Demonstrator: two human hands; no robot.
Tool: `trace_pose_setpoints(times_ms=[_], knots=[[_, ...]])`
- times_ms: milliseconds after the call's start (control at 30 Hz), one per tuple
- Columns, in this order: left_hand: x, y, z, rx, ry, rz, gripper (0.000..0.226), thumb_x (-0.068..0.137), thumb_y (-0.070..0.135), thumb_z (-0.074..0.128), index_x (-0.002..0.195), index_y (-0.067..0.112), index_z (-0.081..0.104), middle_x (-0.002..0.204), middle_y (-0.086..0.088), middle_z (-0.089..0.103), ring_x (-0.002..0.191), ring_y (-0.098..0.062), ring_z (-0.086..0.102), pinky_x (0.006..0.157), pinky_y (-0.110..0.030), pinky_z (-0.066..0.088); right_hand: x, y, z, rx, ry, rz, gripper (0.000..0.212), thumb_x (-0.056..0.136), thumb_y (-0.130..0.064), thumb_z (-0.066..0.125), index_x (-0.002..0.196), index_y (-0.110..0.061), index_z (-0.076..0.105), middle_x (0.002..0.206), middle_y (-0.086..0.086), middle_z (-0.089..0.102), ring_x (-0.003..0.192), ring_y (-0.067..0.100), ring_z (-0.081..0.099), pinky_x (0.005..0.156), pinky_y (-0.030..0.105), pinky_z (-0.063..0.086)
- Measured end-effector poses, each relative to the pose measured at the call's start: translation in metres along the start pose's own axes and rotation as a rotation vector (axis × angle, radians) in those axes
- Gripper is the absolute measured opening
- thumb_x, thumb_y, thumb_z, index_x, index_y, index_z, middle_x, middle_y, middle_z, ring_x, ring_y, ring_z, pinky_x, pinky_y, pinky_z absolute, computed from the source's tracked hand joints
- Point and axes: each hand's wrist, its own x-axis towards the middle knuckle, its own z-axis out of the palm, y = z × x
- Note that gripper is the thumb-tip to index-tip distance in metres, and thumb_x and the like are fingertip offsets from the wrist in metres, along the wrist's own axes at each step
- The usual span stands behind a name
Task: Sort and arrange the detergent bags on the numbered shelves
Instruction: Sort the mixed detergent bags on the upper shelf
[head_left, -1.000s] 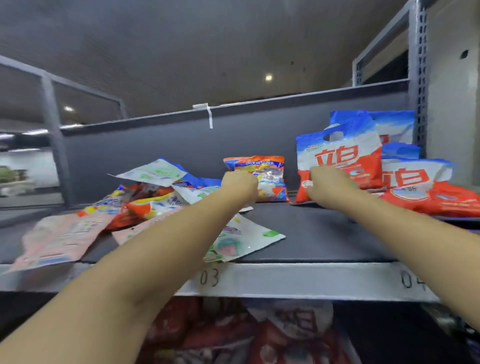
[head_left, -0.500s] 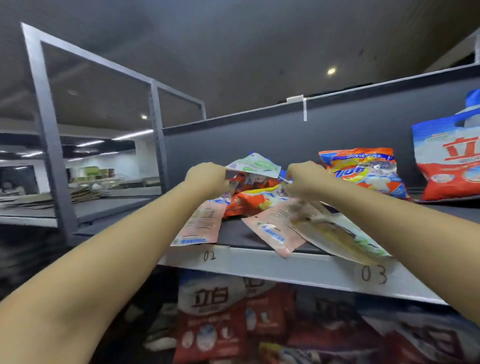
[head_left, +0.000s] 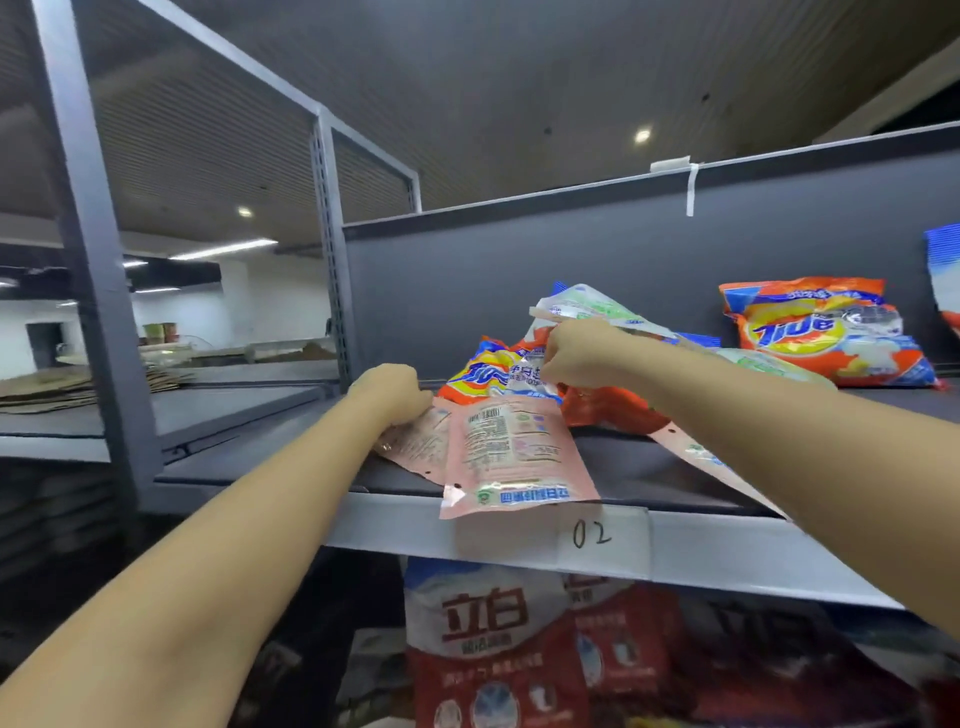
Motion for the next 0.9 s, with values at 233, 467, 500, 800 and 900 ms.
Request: trace_pose_setpoints(times_ms=[233, 467, 500, 800, 900], knots=[[0.031, -0.007, 0.018, -0.203, -0.035, -0.007, 0.046, 0.097, 0.04, 0.039, 0.118, 0.005, 0.062, 0.121, -0.012, 0.062, 0.11, -0.029, 0.056, 0.083, -0.03, 0.043, 0.042, -0.013, 0.022, -0.133, 0.034, 0.097, 0.033, 0.095, -0.032, 0.047, 0.111, -0.006, 0.058, 0.116, 0.011, 0.058, 0.084, 0.023, 0.045, 0.072, 0.029, 0.039], [0.052, 0.02, 0.027, -0.371, -0.092, 0.006, 0.06, 0.099, 0.049, 0.028, 0.114, 0.0, 0.06, 0.12, -0.016, 0.061, 0.104, -0.028, 0.056, 0.083, -0.031, 0.04, 0.071, -0.02, 0.034, -0.09, 0.02, 0.143, 0.039, 0.083, -0.051, 0.061, 0.096, -0.014, 0.054, 0.089, 0.003, 0.048, 0.097, 0.025, 0.055, 0.071, 0.029, 0.041], [0.054, 0.021, 0.028, -0.401, -0.105, 0.0, 0.061, 0.099, 0.05, 0.029, 0.115, -0.001, 0.06, 0.121, -0.017, 0.06, 0.107, -0.03, 0.056, 0.083, -0.03, 0.04, 0.074, -0.022, 0.036, -0.078, 0.025, 0.152, 0.036, 0.083, -0.048, 0.063, 0.093, -0.015, 0.052, 0.087, 0.003, 0.048, 0.096, 0.025, 0.056, 0.069, 0.029, 0.04], [0.082, -0.002, 0.039, -0.672, -0.171, -0.149, 0.054, 0.095, 0.042, 0.051, 0.129, 0.0, 0.05, 0.127, -0.014, 0.057, 0.099, -0.027, 0.055, 0.078, -0.028, 0.038, 0.124, -0.045, 0.058, 0.049, 0.079, 0.147, 0.016, 0.087, -0.021, 0.06, 0.099, -0.01, 0.056, 0.114, 0.012, 0.062, 0.108, 0.029, 0.058, 0.068, 0.028, 0.039], [0.096, -0.01, 0.043, -0.719, -0.106, -0.182, 0.05, 0.095, 0.033, 0.053, 0.131, -0.002, 0.046, 0.13, -0.016, 0.053, 0.112, -0.03, 0.053, 0.084, -0.03, 0.039, 0.142, -0.054, 0.06, 0.112, 0.11, 0.177, 0.022, 0.087, -0.017, 0.059, 0.105, -0.005, 0.059, 0.116, 0.014, 0.062, 0.109, 0.03, 0.058, 0.071, 0.029, 0.041]])
